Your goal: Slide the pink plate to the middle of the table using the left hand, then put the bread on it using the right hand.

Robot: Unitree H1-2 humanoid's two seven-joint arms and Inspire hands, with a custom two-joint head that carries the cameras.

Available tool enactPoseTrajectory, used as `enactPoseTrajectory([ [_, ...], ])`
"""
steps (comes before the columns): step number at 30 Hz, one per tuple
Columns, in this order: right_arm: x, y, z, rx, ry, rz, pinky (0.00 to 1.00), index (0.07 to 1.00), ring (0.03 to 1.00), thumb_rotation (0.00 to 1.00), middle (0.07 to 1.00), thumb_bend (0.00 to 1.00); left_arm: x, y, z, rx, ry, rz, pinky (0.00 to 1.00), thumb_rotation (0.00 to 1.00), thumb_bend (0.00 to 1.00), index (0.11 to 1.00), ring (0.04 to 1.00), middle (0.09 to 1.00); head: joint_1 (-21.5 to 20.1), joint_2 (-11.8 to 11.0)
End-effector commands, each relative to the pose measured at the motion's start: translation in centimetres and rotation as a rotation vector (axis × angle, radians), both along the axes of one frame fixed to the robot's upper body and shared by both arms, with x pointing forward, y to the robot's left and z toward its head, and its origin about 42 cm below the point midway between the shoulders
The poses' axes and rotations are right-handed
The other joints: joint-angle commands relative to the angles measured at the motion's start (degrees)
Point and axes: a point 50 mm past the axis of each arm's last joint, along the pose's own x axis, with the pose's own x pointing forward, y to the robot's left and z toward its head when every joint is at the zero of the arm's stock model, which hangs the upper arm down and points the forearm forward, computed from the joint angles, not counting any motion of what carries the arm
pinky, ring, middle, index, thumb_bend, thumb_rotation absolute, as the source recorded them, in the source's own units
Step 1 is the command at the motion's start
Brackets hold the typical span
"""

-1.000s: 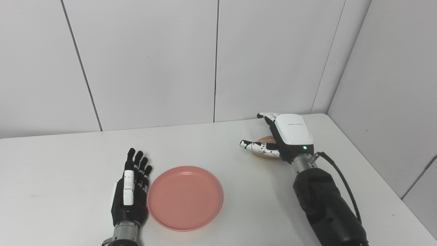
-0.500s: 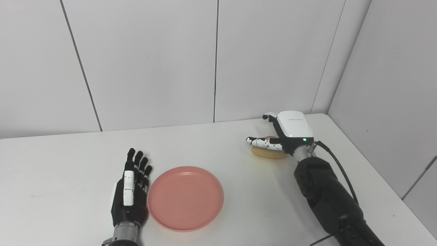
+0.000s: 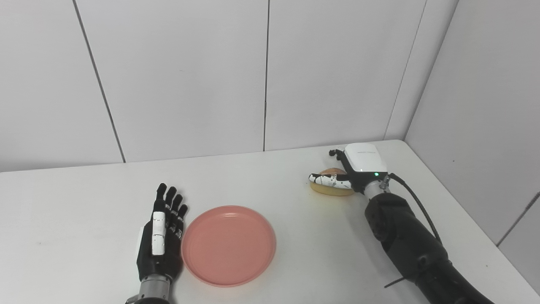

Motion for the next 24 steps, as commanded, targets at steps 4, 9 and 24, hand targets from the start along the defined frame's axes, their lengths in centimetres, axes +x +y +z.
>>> enactPoseTrajectory([
  [4, 1.3, -0.5, 2.7, 0.004, -0.079, -0.013, 0.62, 0.735, 0.636, 0.97, 0.714, 0.86, -1.8, 1.0, -3.0, 0.010, 0.086, 0.022, 1.00, 0.72, 0.89, 1.000, 0.999, 1.000, 0.1, 0.1],
  [9, 1.1, 0.0, 2.1, 0.017, -0.065, -0.007, 0.60, 0.744, 0.648, 0.97, 0.721, 0.84, -1.9, 1.0, -2.9, 0.011, 0.086, 0.023, 1.00, 0.72, 0.89, 1.000, 0.998, 1.000, 0.3, 0.5],
  [24, 0.6, -0.8, 0.1, 0.052, -0.163, 0.002, 0.21, 0.525, 0.283, 0.83, 0.399, 0.77, -2.1, 1.1, -2.9, 0.013, 0.086, 0.017, 1.00, 0.72, 0.88, 1.000, 0.999, 1.000, 0.5, 1.1],
])
